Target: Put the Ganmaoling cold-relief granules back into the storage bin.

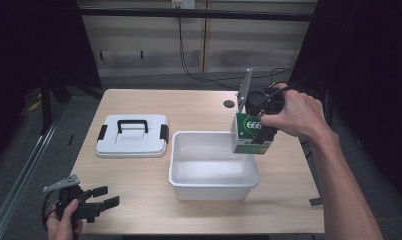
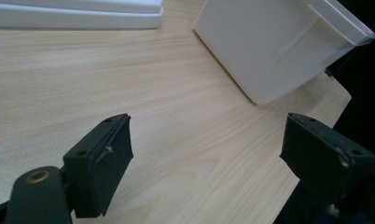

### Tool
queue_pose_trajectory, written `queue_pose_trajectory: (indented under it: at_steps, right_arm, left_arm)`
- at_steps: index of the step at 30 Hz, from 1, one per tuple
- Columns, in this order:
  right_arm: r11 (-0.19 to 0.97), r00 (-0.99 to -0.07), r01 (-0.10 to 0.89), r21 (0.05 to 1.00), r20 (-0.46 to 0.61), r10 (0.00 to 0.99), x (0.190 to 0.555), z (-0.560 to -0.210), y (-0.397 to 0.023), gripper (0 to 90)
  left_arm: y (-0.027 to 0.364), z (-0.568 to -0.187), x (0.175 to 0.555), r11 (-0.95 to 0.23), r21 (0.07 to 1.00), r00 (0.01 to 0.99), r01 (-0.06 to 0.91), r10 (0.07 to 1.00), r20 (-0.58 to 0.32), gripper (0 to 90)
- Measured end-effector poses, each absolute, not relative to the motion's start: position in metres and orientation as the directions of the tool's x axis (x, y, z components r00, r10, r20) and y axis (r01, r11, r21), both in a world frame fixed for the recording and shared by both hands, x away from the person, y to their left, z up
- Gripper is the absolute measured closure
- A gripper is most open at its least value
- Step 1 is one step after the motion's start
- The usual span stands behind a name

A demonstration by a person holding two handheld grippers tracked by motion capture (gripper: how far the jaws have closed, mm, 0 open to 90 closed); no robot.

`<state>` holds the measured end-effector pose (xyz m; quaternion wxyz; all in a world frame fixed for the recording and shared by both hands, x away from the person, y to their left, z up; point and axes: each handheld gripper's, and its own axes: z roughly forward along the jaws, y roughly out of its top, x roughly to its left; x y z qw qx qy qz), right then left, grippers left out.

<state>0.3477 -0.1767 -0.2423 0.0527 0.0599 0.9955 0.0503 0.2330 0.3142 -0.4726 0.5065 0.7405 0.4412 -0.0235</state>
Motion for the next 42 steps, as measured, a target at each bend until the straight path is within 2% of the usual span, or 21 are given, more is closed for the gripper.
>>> queue_pose_trajectory:
  at_steps: [24,42]
  right_arm:
    - [0.996,-0.995,0.076,0.037,-0.056,0.078,0.356,-0.280,-0.147,16.1]
    - [0.997,-0.998,0.066,0.050,0.006,0.066,0.360,-0.320,-0.138,16.1]
  left_arm:
    - [0.314,-0.473,0.233,-0.096,0.729,0.611,0.677,0.626,-0.484,16.1]
    - [0.315,-0.473,0.233,-0.096,0.729,0.611,0.678,0.626,-0.485,16.1]
